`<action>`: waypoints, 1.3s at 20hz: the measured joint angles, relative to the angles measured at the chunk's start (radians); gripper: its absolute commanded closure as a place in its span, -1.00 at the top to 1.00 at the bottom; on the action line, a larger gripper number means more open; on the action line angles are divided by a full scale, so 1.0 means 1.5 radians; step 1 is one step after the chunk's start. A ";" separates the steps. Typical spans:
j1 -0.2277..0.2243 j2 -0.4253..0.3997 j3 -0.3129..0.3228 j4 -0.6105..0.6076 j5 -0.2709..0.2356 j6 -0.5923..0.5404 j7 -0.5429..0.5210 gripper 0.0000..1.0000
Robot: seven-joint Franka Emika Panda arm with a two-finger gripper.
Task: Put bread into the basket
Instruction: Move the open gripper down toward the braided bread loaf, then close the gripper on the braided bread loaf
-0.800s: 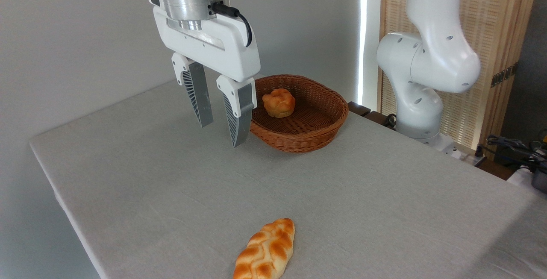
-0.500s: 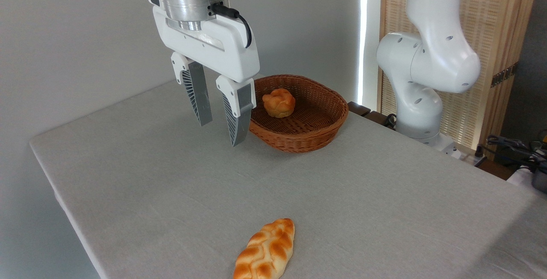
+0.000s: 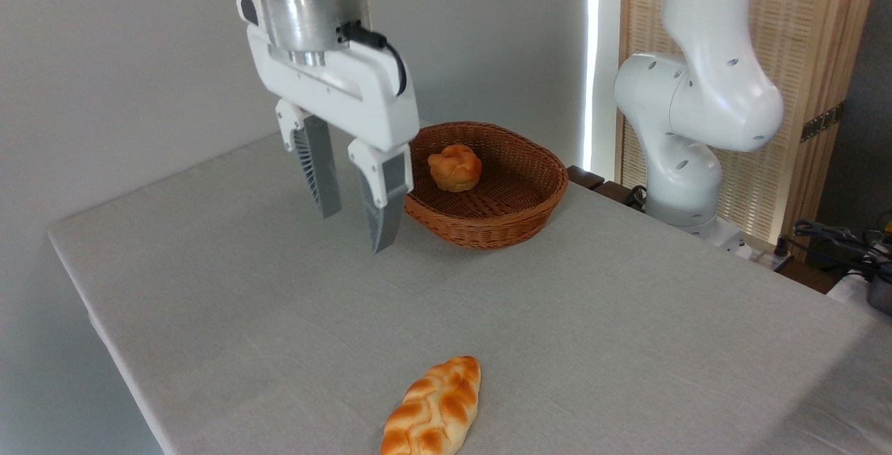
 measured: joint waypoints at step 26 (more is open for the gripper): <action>0.024 0.078 0.075 -0.197 0.071 0.269 -0.063 0.97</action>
